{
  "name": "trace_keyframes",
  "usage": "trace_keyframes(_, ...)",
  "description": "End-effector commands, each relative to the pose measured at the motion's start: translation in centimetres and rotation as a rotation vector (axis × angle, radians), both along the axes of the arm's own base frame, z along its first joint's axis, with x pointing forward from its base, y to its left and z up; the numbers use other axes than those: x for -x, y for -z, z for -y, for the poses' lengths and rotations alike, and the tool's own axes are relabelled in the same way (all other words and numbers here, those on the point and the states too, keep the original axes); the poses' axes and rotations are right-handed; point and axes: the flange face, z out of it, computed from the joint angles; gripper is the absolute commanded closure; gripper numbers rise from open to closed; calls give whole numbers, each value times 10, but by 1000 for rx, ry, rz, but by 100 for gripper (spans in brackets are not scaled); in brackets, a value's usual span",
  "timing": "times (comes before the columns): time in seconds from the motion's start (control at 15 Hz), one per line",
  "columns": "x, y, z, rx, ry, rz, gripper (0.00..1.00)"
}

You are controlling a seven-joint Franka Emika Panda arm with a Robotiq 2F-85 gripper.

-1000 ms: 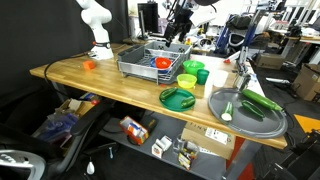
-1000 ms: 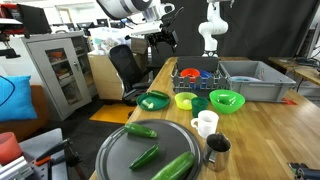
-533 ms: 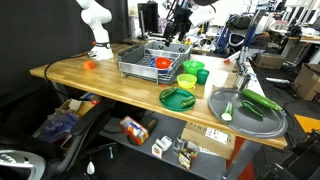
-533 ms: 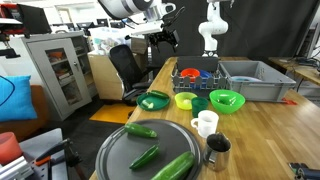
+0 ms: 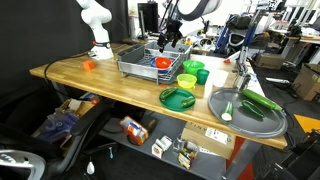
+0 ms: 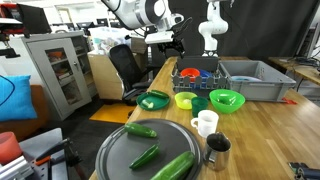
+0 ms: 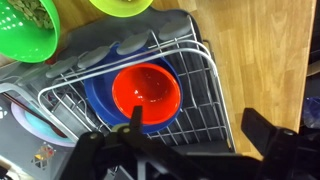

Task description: Take the orange bowl from the rack and put it on the table

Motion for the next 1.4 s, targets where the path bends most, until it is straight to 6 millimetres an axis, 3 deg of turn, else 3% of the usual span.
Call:
trace_keyframes(0.0,-25,19,0,7,-5,-21,0)
trace_keyframes(0.53,-53,75,0,4,16,-69,0)
trace_keyframes(1.13,-73,110,5,34,22,-83,1)
trace_keyframes(1.2,-75,112,5,35,20,-81,17)
trace_keyframes(1.33,-79,113,4,33,15,-74,31)
